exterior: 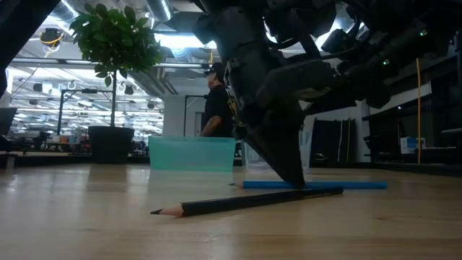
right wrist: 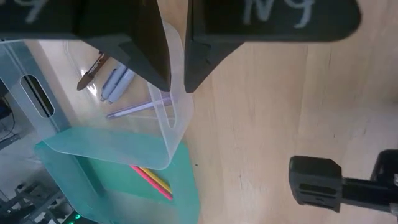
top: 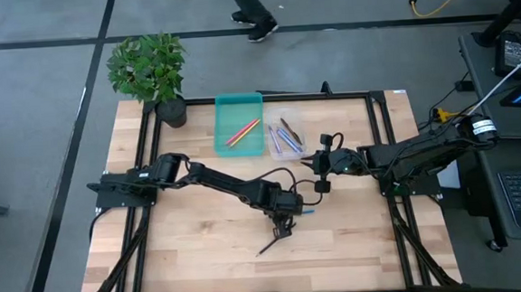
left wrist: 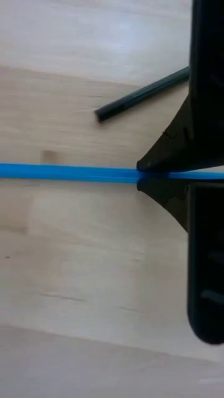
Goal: Sort pens & pencils
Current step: Put the blue pencil into the blue bin
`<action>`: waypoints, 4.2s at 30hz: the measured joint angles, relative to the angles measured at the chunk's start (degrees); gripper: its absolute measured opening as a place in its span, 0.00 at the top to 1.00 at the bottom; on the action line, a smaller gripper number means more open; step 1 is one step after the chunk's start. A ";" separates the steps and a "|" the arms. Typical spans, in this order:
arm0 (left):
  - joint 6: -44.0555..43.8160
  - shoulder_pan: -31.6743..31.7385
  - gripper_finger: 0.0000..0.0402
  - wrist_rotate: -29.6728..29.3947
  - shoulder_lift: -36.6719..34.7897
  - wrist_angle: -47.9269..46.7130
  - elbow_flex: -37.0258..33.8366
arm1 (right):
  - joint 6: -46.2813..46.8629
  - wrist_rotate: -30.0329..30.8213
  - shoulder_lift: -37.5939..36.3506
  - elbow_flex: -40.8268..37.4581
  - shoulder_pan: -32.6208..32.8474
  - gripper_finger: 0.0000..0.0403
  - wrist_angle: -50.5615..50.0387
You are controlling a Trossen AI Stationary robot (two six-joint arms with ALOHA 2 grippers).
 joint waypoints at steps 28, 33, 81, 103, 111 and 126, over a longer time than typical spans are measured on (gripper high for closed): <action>-0.30 -0.41 1.00 7.26 -1.13 -14.21 0.19 | 1.76 -0.57 0.00 -0.04 0.01 0.88 -2.85; 2.12 -1.41 1.00 7.20 -2.66 -33.98 -1.06 | 3.04 -0.61 0.01 -0.04 -0.01 0.88 -3.71; -4.46 -7.41 1.00 -10.86 -3.62 -45.38 13.83 | 3.37 -2.03 0.00 -0.04 0.00 0.88 -5.48; -5.81 -11.95 1.00 -24.18 -3.57 -29.79 3.95 | 0.58 -12.59 0.02 -0.04 0.02 0.88 -2.51; 7.78 -7.35 1.00 -16.62 -6.53 -20.83 1.23 | 0.06 -12.52 0.00 0.02 -0.02 0.88 -1.72; 7.22 -0.27 1.00 -5.85 -36.74 11.89 -35.28 | 0.10 -12.50 0.02 0.04 -0.06 0.88 -5.20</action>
